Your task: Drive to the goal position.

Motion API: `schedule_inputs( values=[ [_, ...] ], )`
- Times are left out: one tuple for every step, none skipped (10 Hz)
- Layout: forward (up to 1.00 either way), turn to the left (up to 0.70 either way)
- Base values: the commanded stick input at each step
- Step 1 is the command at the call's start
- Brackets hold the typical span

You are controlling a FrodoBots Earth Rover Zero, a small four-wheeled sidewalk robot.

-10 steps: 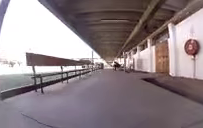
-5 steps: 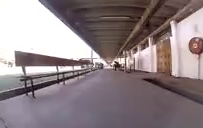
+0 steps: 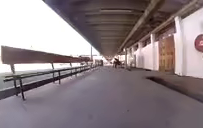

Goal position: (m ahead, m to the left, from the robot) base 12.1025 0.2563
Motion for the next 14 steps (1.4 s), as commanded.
schedule_inputs(
  values=[
    [0.7, 0.0],
    [0.7, 0.0],
    [0.7, 0.0],
    [0.7, 0.0],
    [0.7, 0.0],
    [0.7, 0.0],
    [0.7, 0.0],
    [0.7, 0.0],
    [0.7, 0.0],
    [0.7, 0.0],
    [0.7, 0.0],
    [0.7, 0.0],
    [0.7, 0.0],
    [0.7, 0.0]
  ],
)
